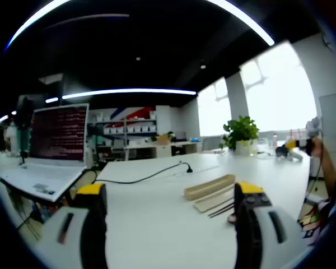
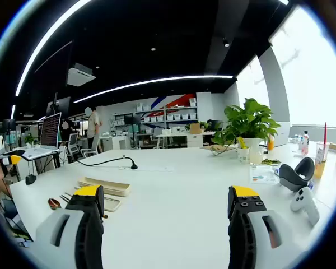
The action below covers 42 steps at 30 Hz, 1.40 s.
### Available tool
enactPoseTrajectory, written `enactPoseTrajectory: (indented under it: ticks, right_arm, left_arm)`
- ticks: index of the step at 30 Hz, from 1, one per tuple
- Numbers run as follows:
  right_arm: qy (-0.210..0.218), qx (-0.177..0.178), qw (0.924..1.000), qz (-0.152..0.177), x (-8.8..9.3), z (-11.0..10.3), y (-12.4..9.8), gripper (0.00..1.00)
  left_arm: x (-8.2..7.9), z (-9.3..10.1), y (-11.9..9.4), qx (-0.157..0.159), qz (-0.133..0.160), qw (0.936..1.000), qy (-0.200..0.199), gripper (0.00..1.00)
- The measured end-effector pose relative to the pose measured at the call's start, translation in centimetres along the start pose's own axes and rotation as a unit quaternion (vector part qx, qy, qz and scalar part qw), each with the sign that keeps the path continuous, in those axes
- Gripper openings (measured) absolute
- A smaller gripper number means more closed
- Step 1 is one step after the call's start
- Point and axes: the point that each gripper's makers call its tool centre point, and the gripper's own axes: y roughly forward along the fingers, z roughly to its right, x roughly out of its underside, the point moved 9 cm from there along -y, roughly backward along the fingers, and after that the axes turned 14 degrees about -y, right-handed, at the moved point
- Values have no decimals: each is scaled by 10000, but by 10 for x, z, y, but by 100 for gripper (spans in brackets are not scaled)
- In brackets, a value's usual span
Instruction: Arrange the utensils inside the cutlery case until each visible utensil rests in its matching compartment.
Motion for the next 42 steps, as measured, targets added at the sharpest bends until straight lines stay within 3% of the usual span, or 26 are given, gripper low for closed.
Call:
enactPoseTrajectory:
  ticks: [23, 35, 42]
  right_arm:
    - [104, -328, 9994, 82, -2, -6, 2, 95]
    - [130, -429, 9990, 34, 1, -7, 4, 95]
    - [168, -516, 9984, 147, -2, -9, 2, 95]
  left_arm:
    - [2, 2, 2, 18, -42, 10000, 52, 100]
    - [-5, 18, -4, 458, 54, 9989, -24, 100]
    - [-3, 12, -4, 215, -128, 9997, 84, 100]
